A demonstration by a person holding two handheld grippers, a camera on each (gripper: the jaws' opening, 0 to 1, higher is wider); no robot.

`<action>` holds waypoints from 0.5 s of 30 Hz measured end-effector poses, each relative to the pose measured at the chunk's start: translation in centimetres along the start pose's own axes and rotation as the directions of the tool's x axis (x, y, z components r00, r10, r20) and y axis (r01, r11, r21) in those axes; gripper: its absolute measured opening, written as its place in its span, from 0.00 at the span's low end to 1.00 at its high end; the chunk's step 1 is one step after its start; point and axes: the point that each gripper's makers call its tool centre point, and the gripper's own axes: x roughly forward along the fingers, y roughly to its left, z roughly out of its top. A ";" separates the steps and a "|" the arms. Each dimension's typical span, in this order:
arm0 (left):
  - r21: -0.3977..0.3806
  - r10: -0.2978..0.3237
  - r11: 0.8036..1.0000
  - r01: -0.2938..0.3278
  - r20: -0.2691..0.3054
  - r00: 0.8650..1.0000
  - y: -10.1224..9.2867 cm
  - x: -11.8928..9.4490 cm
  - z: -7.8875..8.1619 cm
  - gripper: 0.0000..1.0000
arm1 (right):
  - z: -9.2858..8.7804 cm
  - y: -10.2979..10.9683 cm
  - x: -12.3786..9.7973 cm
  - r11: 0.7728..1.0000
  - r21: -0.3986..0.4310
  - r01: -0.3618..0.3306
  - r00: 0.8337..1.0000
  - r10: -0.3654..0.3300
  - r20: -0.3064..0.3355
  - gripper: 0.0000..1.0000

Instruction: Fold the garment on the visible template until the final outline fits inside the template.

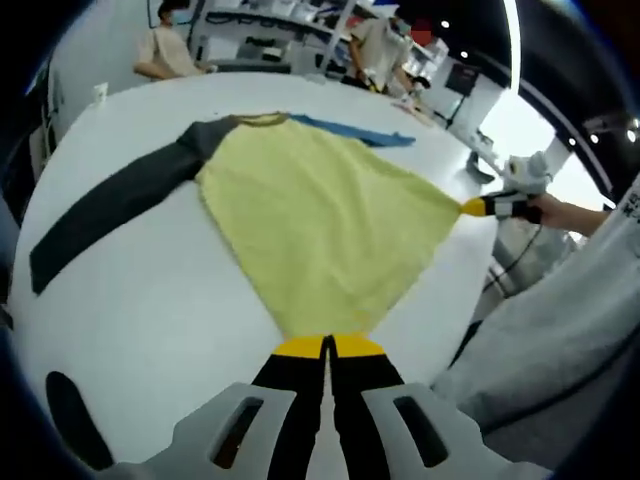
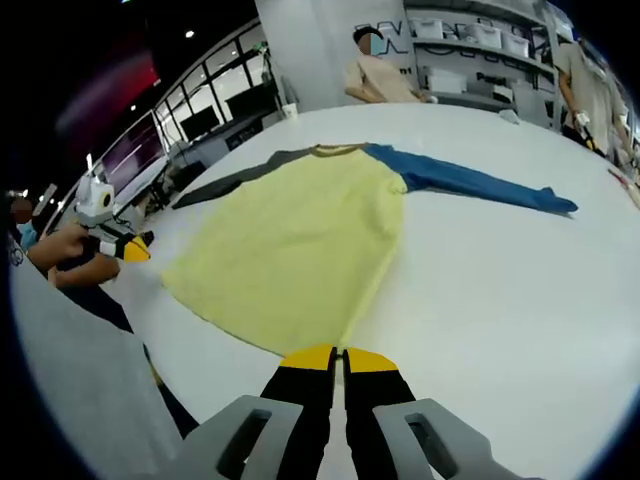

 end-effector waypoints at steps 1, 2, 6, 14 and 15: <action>-0.003 0.007 1.000 -0.007 0.001 1.000 0.0 0.1 -0.1 0.00 | 0.0 0.0 0.0 1.000 -0.002 0.001 1.000 -0.001 -0.001 0.00; -0.021 0.020 1.000 -0.020 0.007 1.000 0.1 0.2 -0.2 0.00 | -0.1 0.0 0.1 1.000 -0.004 0.001 1.000 -0.001 -0.003 0.00; -0.088 0.059 0.994 -0.056 0.034 0.998 1.1 1.0 -0.5 0.00 | -0.4 -0.3 0.2 1.000 0.007 0.012 1.000 -0.012 -0.008 0.00; -0.117 0.085 0.990 -0.081 0.037 0.996 0.7 1.8 -1.2 0.19 | -1.7 -1.3 0.8 0.999 0.022 0.043 0.999 -0.042 -0.035 0.00; -0.116 0.084 0.990 -0.080 0.035 0.996 0.5 1.9 -1.2 0.17 | -1.8 -1.4 0.8 0.999 0.025 0.046 0.998 -0.045 -0.039 0.00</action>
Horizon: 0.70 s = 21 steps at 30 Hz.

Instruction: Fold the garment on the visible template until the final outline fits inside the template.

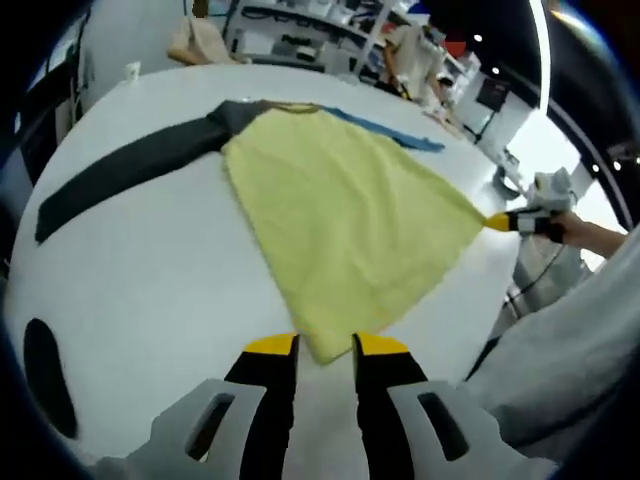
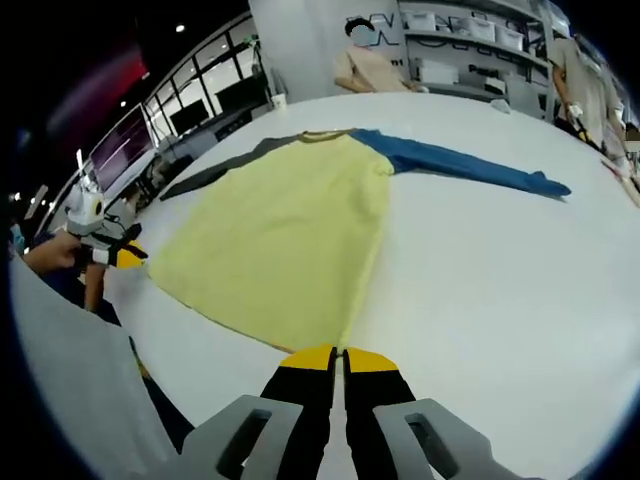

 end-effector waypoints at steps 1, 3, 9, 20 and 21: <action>-0.007 -0.006 1.000 0.006 0.001 1.000 -0.2 0.1 0.0 0.16 | 0.0 -0.1 0.1 1.000 0.006 0.000 1.000 0.000 0.000 0.00; -0.018 -0.003 1.000 0.003 0.004 1.000 0.1 0.2 -0.3 0.13 | -0.1 -0.1 0.1 1.000 0.009 0.002 1.000 -0.002 -0.001 0.00; -0.026 0.045 0.999 -0.045 -0.004 0.999 1.3 0.9 -0.7 0.07 | -0.4 0.2 0.2 1.000 0.008 -0.003 1.000 0.003 -0.008 0.00; -0.045 0.056 0.997 -0.057 -0.029 0.998 1.3 0.8 -1.0 0.00 | -1.3 -0.2 0.8 1.000 0.022 0.001 1.000 0.000 -0.025 0.00; -0.045 0.056 0.997 -0.057 -0.031 0.998 1.3 0.7 -1.0 0.00 | -1.1 -0.1 0.6 1.000 0.024 -0.002 1.000 0.003 -0.025 0.00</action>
